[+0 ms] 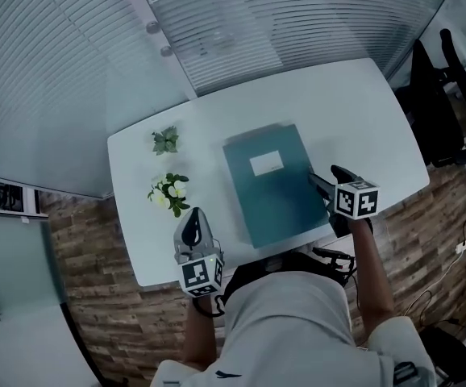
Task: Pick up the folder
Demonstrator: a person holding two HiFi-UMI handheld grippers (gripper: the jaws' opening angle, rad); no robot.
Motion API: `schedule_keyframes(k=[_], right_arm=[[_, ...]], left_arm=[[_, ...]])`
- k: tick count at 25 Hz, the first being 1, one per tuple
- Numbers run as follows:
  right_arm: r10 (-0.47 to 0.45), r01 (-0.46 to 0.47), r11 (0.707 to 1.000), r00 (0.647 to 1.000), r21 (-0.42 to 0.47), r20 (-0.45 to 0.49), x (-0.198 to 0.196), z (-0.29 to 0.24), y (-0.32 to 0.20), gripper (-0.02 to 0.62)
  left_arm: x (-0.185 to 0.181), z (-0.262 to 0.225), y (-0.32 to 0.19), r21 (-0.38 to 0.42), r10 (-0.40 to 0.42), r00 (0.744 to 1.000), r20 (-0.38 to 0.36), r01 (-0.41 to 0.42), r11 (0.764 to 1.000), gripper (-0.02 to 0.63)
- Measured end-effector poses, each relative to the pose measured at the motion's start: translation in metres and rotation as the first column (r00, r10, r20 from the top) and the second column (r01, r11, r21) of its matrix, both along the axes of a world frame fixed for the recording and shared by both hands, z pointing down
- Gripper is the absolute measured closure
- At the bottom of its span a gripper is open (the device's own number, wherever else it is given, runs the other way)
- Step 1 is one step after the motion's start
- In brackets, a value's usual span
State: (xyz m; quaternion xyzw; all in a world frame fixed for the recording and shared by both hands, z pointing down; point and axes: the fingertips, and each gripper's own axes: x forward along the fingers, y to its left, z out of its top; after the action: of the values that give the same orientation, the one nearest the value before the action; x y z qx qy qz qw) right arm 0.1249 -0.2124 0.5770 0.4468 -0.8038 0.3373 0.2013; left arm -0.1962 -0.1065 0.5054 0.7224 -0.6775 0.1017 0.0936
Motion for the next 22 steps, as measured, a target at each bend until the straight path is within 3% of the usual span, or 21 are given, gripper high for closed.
schedule_keyframes(k=[3,7,12,15,22], right_arm=[[-0.079,0.073,0.99,0.996,-0.122,-0.038,-0.014,0.026,-0.01,0.229],[-0.169,0.147,0.948,0.984,-0.283,-0.056,-0.026,0.06,-0.009,0.189],[-0.146,0.184,0.883,0.982,-0.431,0.12,-0.035,0.082,-0.002,0.187],[-0.126,0.211,0.861,0.97,-0.463,0.208,-0.037,0.086,-0.001,0.199],[-0.133,0.216,0.862,0.969,-0.458,0.207,-0.037,0.086,-0.001,0.204]], left_arm=[[-0.003,0.006,0.008,-0.019,-0.016,1.0,0.001,0.016,1.0,0.6],[-0.006,0.011,0.013,-0.038,-0.035,0.999,-0.01,0.034,0.999,0.6],[-0.001,0.018,0.014,-0.055,-0.029,0.999,-0.023,0.028,0.998,0.6],[0.002,0.024,0.013,-0.068,-0.017,0.999,-0.034,0.015,0.998,0.6],[0.009,0.033,0.01,-0.093,0.004,0.998,-0.057,-0.009,0.996,0.6]])
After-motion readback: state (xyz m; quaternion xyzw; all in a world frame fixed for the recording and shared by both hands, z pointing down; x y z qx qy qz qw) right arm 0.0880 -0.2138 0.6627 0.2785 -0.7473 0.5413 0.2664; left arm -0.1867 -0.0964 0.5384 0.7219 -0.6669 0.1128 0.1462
